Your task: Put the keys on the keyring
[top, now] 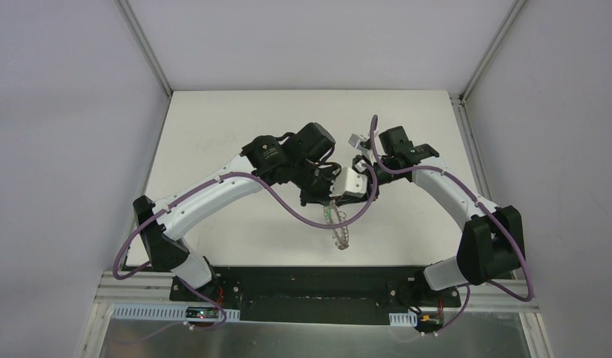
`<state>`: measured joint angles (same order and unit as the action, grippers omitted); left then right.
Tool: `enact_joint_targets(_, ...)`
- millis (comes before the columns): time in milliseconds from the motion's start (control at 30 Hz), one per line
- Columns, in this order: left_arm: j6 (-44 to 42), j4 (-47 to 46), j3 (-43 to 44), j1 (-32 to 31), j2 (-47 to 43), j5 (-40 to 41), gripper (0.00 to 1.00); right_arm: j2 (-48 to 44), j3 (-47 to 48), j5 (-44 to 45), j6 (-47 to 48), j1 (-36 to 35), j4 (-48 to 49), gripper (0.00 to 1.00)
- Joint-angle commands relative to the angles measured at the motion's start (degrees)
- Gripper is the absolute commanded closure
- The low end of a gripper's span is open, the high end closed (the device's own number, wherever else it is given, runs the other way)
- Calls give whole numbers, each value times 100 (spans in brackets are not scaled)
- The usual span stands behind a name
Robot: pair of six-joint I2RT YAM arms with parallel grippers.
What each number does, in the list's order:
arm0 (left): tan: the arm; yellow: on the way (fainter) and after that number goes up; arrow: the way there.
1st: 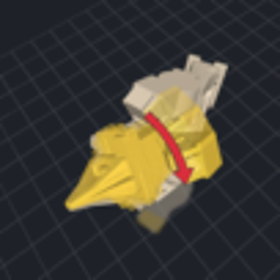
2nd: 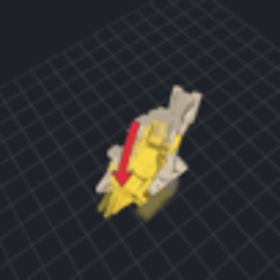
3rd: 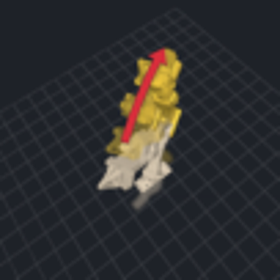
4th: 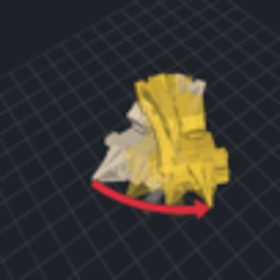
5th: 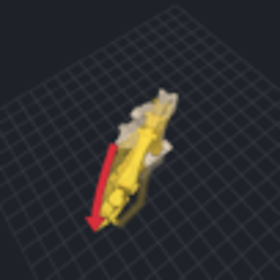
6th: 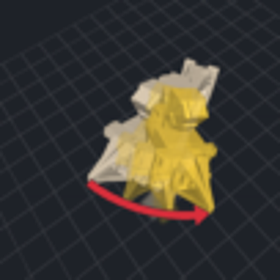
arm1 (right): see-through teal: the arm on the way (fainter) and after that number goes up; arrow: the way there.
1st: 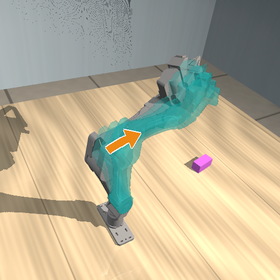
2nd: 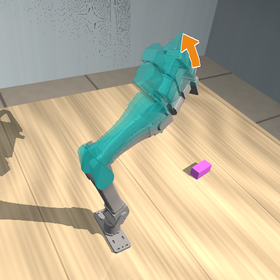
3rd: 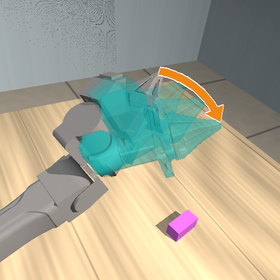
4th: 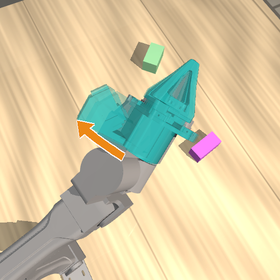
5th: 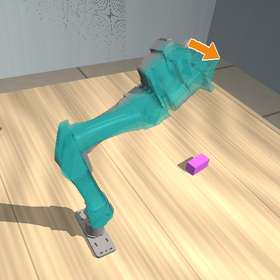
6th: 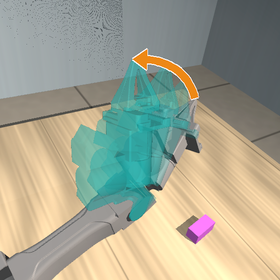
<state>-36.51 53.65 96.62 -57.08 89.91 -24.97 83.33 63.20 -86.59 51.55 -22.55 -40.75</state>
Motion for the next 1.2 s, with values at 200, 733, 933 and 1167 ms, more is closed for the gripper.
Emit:
enact_joint_targets(200,-50,-81,148,-66,11,251,100,-283,-154,-838,-861,-47,952,100)
enact_joint_targets(733,-220,5,34,-18,-79,345,100,-327,-256,-836,-1191,-53,1293,100)
enact_joint_targets(933,-328,-3,67,27,-86,400,100,-369,-308,-839,-1375,-62,1457,100)
enact_joint_targets(1167,-388,1,18,22,-63,384,100,-362,-301,-834,-1459,-77,1526,100)
